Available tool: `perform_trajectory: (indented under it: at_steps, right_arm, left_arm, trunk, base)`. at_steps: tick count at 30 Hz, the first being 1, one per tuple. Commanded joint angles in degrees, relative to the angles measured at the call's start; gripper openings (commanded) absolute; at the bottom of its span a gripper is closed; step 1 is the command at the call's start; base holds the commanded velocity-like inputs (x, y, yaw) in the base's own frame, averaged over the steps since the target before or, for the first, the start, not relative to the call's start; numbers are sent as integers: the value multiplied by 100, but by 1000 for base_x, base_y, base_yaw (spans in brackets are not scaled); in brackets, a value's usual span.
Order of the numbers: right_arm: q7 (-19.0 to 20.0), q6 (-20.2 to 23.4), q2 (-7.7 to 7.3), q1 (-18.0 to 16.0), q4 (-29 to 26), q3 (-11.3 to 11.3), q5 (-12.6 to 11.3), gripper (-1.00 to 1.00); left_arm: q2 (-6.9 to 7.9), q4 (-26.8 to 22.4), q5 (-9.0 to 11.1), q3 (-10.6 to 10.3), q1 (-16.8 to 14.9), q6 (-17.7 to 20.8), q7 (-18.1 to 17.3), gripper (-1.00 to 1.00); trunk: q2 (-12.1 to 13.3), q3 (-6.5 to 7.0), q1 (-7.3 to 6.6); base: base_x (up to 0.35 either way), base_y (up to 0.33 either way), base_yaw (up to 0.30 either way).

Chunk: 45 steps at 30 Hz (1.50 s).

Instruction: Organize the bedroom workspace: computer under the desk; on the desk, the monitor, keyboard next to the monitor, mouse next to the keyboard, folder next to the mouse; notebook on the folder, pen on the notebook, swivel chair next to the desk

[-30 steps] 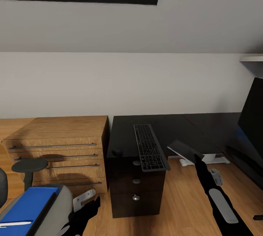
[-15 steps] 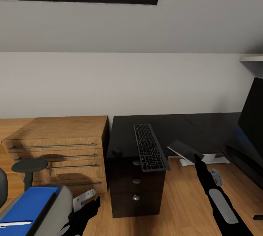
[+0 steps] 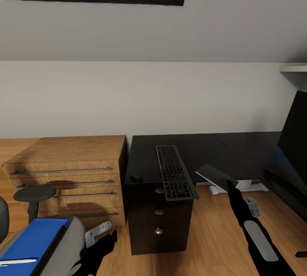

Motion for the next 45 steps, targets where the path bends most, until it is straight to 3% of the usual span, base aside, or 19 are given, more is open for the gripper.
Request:
perform_trajectory:
  at_steps: [1,36,45]
  right_arm:
    - [16,-21,-2,-1,-6,7,-61,100]
    - [338,-17,-18,5,-27,-32,-85,100]
    - [348,-15,-13,2,-3,-28,-63,100]
  left_arm:
    - [0,-10,43,-3,-1,12,38,100]
    - [0,-3,51,-3,-1,12,38,100]
    - [-4,0,47,-11,-1,12,38,100]
  trunk:
    - [-3,-5,0]
    - [-3,-5,0]
    - [-3,-5,0]
  base:
    - [0,0,0]
    - [0,0,0]
    - [-254,-9,0]
